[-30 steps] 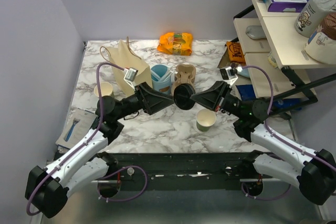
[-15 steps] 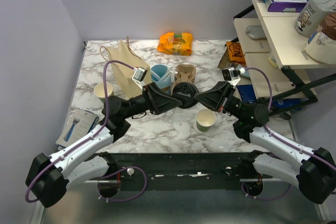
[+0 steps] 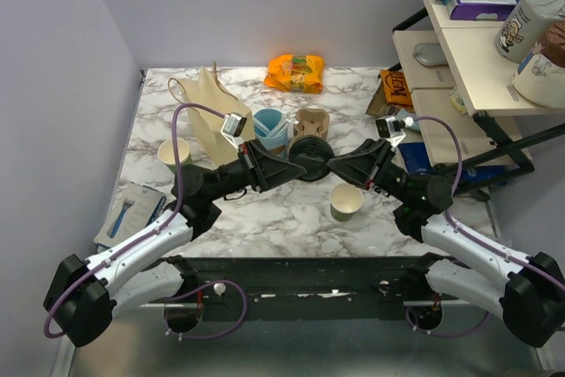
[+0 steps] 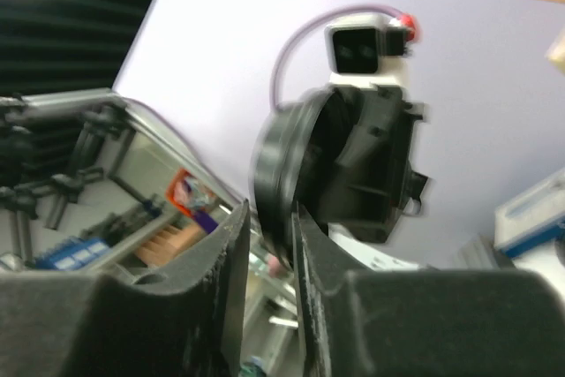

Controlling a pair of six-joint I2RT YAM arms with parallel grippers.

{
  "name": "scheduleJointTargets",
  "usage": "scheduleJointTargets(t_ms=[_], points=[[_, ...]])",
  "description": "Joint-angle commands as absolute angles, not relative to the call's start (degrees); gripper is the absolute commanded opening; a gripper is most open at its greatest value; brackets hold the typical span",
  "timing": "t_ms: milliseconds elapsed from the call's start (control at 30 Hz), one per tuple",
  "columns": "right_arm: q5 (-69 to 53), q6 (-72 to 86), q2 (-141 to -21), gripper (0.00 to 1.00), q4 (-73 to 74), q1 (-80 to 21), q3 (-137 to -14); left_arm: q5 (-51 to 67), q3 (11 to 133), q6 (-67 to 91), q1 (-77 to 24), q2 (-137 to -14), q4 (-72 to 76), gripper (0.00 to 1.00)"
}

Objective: Pack the takeout coffee

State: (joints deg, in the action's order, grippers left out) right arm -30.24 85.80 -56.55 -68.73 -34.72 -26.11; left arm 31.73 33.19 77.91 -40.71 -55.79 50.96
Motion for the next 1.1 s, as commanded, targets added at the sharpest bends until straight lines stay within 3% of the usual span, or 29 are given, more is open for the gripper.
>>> scheduleJointTargets(t_ms=[0, 100, 233, 267, 300, 433, 633, 867, 1067], points=[[-30.0, 73.0, -53.8, 0.54, -52.1, -34.9, -26.3, 30.0, 32.2, 79.2, -41.6, -53.8, 57.1, 0.0], [-26.1, 64.8, -49.4, 0.67, -42.6, -34.9, -27.9, 29.2, 31.4, 78.9, -41.6, -52.4, 54.4, 0.0], [-18.7, 53.7, -41.8, 0.77, -25.8, -34.9, -30.0, 30.0, 30.3, 77.1, -41.6, -50.6, 50.0, 0.0], [-17.8, 48.2, -40.4, 0.99, -23.4, -34.9, -30.8, 30.3, 30.1, 76.5, -41.6, -50.4, 49.0, 0.0], [-15.7, 46.2, -38.6, 1.0, -20.3, -34.9, -31.3, 30.1, 29.9, 75.7, -41.6, -49.9, 47.8, 0.0], [-15.6, 38.5, -34.3, 1.0, -7.2, -34.9, -34.2, 30.1, 27.9, 75.2, -41.6, -49.8, 47.7, 0.0], [-25.8, 38.0, -38.7, 1.0, -5.8, -34.9, -36.6, 30.7, 27.5, 75.1, -42.3, -54.0, 50.5, 0.0], [-25.6, 36.8, -42.5, 0.99, -4.9, -34.9, -37.4, 29.0, 28.8, 73.2, -44.7, -59.6, 49.8, 0.0], [-24.0, 36.1, -41.0, 0.78, -1.5, -34.9, -37.8, 27.4, 30.2, 70.1, -46.1, -60.2, 43.8, 0.0]])
